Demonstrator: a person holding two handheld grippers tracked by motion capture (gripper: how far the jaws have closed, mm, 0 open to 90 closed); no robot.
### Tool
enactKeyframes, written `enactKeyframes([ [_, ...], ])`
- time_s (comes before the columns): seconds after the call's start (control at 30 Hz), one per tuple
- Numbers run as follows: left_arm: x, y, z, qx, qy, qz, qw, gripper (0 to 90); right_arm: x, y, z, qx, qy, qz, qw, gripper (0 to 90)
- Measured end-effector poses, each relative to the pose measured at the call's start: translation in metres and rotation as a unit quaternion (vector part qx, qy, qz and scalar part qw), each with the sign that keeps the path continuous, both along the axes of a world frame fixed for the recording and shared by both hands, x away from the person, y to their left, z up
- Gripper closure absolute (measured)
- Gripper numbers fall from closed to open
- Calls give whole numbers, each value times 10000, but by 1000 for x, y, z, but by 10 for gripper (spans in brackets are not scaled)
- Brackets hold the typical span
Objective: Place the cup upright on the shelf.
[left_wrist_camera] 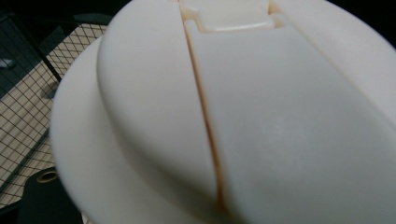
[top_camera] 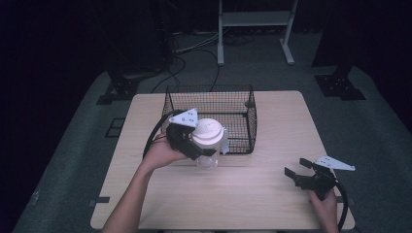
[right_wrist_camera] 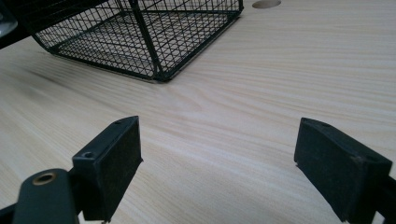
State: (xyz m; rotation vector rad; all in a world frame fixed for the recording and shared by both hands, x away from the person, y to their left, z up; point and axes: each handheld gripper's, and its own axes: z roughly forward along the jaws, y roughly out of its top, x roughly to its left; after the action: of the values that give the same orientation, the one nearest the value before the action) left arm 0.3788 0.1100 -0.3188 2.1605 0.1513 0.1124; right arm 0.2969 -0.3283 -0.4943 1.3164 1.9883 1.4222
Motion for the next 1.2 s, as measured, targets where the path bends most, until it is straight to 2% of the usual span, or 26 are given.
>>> enactKeyframes([
  [0.2, 14, -3, 17, -102, 33, -78, 9999, 151, 0, 0, 0, 11, 6, -6, 10000, 138],
  [0.4, 27, -8, 34, 66, -59, -95, 9999, 151, 0, 0, 0, 10, 4, -3, 10000, 139],
  [0.67, 47, -15, 49, 208, -40, -53, 9998, 151, 0, 0, 0, 16, 3, 1, 10000, 138],
  [0.87, 61, -20, 53, 203, 22, 40, 9998, 151, 0, 0, 0, 12, 1, 8, 10000, 138],
  [1.0, 70, -23, 53, 315, 5, 112, 9994, 151, 0, 0, 0, 11, 5, 17, 10000, 138],
  [1.13, 78, -25, 54, 220, -4, 208, 9995, 151, 0, 0, 0, 10, -11, 21, 10000, 138],
  [1.2, 81, -28, 55, 269, -38, 230, 9994, 151, 0, 0, 0, 16, -4, 19, 10000, 138],
])
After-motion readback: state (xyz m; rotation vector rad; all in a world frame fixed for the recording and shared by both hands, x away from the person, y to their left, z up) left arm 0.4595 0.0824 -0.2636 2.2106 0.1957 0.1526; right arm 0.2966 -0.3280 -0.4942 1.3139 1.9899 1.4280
